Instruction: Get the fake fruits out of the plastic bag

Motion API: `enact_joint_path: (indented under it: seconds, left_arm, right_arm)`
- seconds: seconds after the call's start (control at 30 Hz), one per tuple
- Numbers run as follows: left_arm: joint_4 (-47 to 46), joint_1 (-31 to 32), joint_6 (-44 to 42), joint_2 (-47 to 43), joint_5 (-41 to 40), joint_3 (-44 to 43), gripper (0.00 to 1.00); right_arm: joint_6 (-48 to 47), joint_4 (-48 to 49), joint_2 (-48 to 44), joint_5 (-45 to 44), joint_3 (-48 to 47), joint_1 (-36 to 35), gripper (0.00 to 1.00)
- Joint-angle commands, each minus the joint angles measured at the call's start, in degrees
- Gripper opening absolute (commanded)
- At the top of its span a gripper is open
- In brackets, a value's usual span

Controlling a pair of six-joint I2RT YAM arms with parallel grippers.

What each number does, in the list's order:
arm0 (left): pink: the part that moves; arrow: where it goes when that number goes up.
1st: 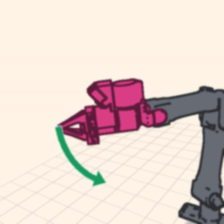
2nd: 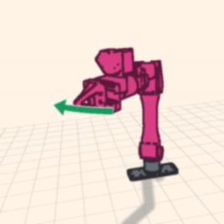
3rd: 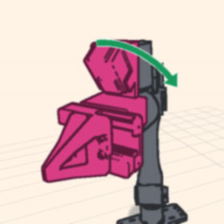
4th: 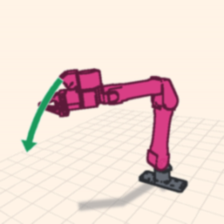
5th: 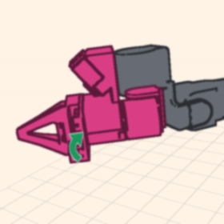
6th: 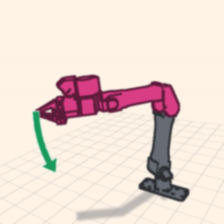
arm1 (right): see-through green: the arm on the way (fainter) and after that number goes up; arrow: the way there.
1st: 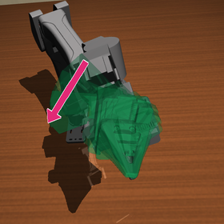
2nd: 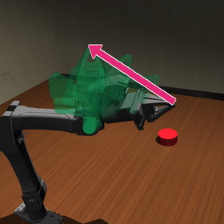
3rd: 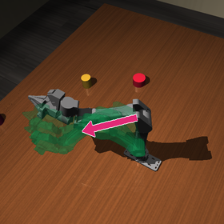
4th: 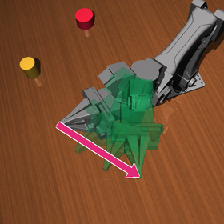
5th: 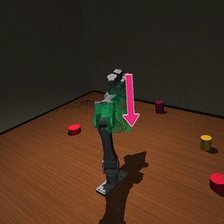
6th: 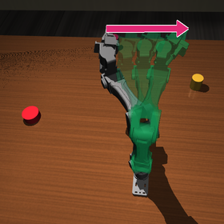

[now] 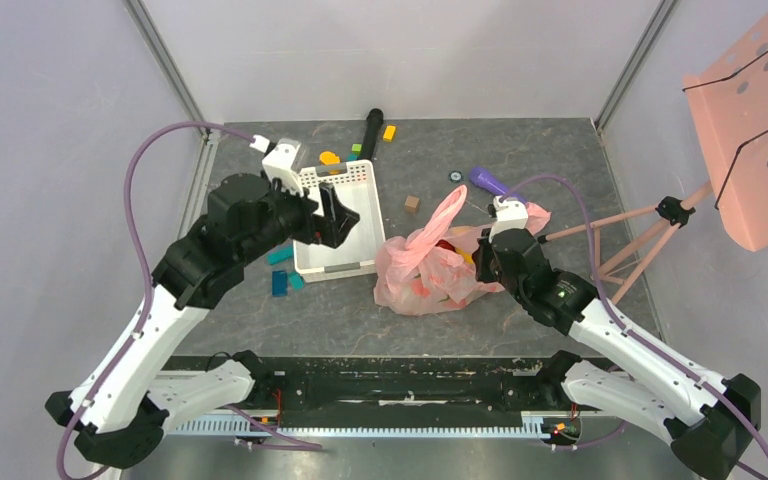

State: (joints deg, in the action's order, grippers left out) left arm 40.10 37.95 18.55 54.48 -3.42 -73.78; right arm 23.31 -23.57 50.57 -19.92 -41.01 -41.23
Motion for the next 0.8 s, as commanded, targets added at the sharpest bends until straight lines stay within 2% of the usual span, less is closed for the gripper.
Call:
enact_joint_path:
  seconds: [0.0,0.2,0.23,0.3,0.4,0.43,0.5,0.77]
  left_arm:
    - [-2.98,-0.16,-1.27,5.47,12.78,-8.44,1.00]
    - [-15.47,-0.16,2.55,5.94,16.18,-7.13,1.00]
    - [-15.40,-0.16,3.03,7.10,16.46,-8.14,0.96]
    - [-12.94,-0.16,3.16,9.98,17.46,-11.63,0.76]
    - [-10.75,0.29,3.78,12.33,18.17,-13.89,0.29]
    - [-10.79,0.94,4.16,12.32,17.41,-13.64,0.18]
    - [-10.93,3.02,4.83,12.06,15.28,-13.12,0.03]
    - [-15.28,21.17,7.03,15.91,7.18,-9.59,0.02]
  right_arm:
    - [0.28,1.51,-1.31,1.06,-1.26,0.23,0.00]
    - [0.92,1.77,-2.17,1.71,-1.32,0.23,0.00]
    - [0.91,1.74,-2.26,1.66,-1.35,0.23,0.00]
    - [1.03,1.60,-2.37,1.70,-1.67,0.19,0.00]
    - [1.11,1.33,-2.31,1.97,-2.14,0.19,0.00]
    - [1.08,1.31,-2.40,1.92,-2.14,0.20,0.00]
    - [1.29,1.27,-2.57,1.81,-2.04,0.19,0.00]
    - [2.65,1.51,-2.09,2.01,-2.33,0.23,0.00]
